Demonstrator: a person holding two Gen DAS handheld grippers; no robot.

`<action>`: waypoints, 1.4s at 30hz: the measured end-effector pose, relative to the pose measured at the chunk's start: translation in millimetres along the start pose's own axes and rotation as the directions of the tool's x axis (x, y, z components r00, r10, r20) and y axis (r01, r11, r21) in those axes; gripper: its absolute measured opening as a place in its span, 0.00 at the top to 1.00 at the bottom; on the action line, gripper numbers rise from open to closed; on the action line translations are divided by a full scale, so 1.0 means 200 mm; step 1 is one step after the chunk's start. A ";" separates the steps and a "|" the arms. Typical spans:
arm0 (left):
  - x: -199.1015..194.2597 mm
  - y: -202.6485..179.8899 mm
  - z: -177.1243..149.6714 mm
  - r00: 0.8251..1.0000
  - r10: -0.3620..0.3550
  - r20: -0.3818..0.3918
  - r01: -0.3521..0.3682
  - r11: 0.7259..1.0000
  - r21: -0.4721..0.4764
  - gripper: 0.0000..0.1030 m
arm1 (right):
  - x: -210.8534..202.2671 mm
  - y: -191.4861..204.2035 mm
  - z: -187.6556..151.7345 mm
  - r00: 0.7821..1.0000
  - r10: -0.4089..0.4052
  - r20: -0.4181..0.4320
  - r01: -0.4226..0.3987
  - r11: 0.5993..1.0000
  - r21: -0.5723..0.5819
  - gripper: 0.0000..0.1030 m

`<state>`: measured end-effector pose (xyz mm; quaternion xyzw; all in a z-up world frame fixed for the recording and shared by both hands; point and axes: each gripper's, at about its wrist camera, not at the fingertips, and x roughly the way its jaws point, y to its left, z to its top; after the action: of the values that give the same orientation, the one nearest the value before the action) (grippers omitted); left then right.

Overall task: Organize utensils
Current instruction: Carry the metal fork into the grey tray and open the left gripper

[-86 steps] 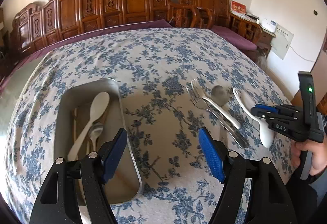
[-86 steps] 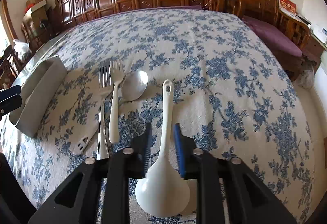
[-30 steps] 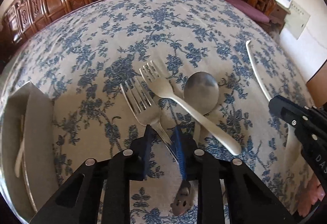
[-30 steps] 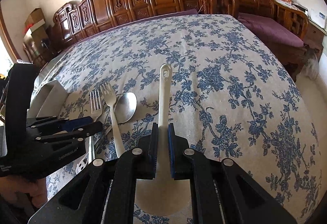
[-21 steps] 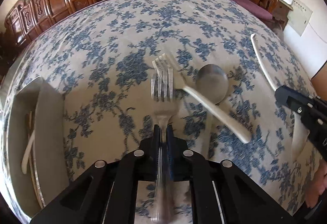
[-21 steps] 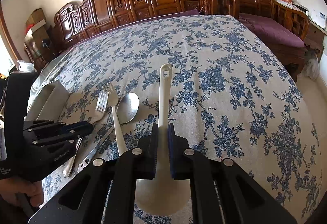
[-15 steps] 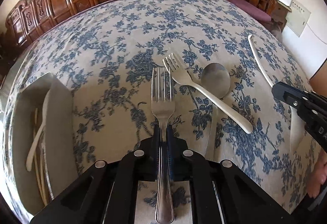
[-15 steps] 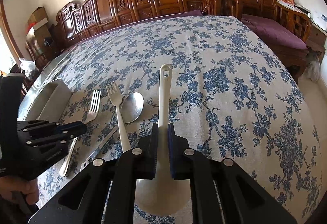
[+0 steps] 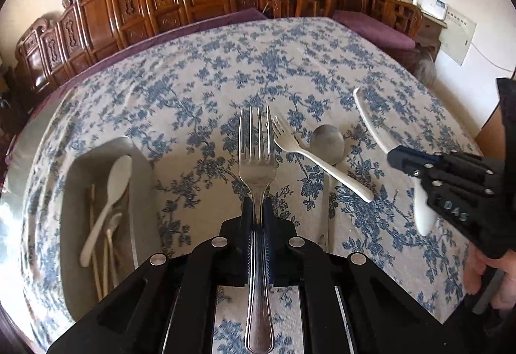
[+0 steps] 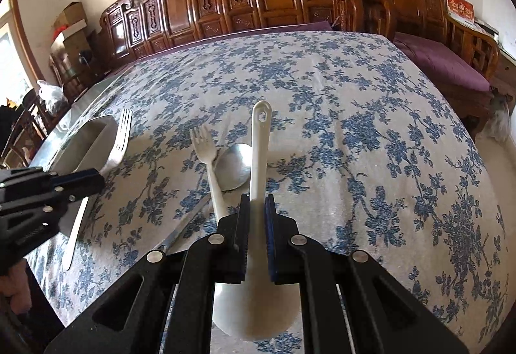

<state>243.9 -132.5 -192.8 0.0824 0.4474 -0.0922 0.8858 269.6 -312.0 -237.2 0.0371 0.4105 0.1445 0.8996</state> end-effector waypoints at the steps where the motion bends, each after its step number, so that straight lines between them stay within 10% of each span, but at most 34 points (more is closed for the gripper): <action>1: -0.01 0.00 0.00 1.000 -0.001 0.005 0.001 1.000 0.000 0.94 | 0.00 0.02 0.00 1.000 0.001 0.000 -0.001 1.000 -0.006 0.90; 42: -0.30 0.70 -0.06 0.989 0.096 0.111 -0.073 0.977 -0.198 0.94 | -0.13 0.63 -0.05 0.982 0.180 0.056 -0.165 0.963 -0.212 0.90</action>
<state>233.2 10.9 -142.6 0.0090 0.3961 -0.0152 0.9180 216.5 -199.1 -202.1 -0.0153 0.3547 0.2625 0.8972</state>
